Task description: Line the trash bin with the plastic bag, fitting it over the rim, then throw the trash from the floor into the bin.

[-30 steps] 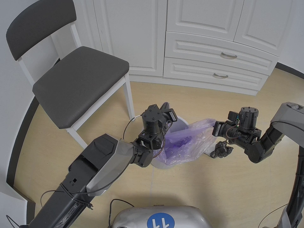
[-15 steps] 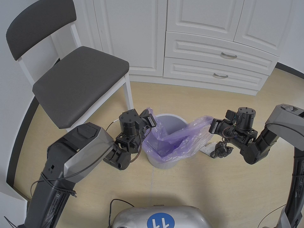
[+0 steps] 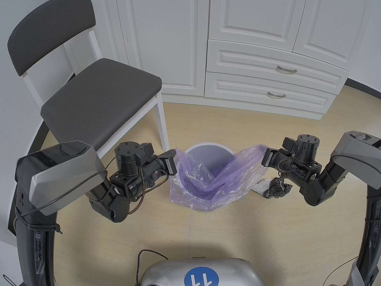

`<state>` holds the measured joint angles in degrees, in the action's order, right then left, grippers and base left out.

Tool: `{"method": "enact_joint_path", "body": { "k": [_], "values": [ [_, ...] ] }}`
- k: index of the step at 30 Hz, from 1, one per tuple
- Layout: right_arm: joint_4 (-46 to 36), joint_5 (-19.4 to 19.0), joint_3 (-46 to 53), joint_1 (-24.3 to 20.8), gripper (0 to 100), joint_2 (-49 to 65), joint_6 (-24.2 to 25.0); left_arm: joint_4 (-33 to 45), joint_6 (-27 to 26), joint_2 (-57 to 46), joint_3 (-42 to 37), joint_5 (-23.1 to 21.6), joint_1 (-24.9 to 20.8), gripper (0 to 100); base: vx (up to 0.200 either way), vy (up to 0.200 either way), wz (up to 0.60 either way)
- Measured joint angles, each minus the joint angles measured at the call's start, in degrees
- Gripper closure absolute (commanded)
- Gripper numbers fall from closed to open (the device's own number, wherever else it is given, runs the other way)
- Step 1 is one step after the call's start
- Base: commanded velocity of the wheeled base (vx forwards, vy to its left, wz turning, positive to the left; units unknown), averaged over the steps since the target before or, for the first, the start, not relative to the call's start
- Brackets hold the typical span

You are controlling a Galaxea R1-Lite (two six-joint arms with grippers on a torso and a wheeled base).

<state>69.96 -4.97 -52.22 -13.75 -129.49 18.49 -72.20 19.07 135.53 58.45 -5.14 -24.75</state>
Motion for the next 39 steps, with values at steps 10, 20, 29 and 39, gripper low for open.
{"method": "enact_joint_path", "body": {
  "k": [10,20,29,39],
  "values": [
    [0.09,5.52,3.28,0.06,100,0.22,-14.82,-0.38,-6.31,-2.82,-6.63,-2.54,4.69,100,0.0,0.0,0.0],
    [0.18,9.48,4.3,0.88,100,-1.94,-21.14,-0.3,-8.12,1.04,-3.22,-1.94,5.53,100,0.0,0.0,0.0],
    [3.06,11.9,3.58,2.46,100,-4.08,-25.53,-0.79,-7.47,2.84,-1.1,1.58,4.35,100,0.0,0.0,0.0],
    [4.07,14.58,-0.85,4.06,100,-6.49,-25.33,-1.89,-2.95,4.4,3.91,6.84,1.68,100,0.0,0.0,0.0]
  ]
}}
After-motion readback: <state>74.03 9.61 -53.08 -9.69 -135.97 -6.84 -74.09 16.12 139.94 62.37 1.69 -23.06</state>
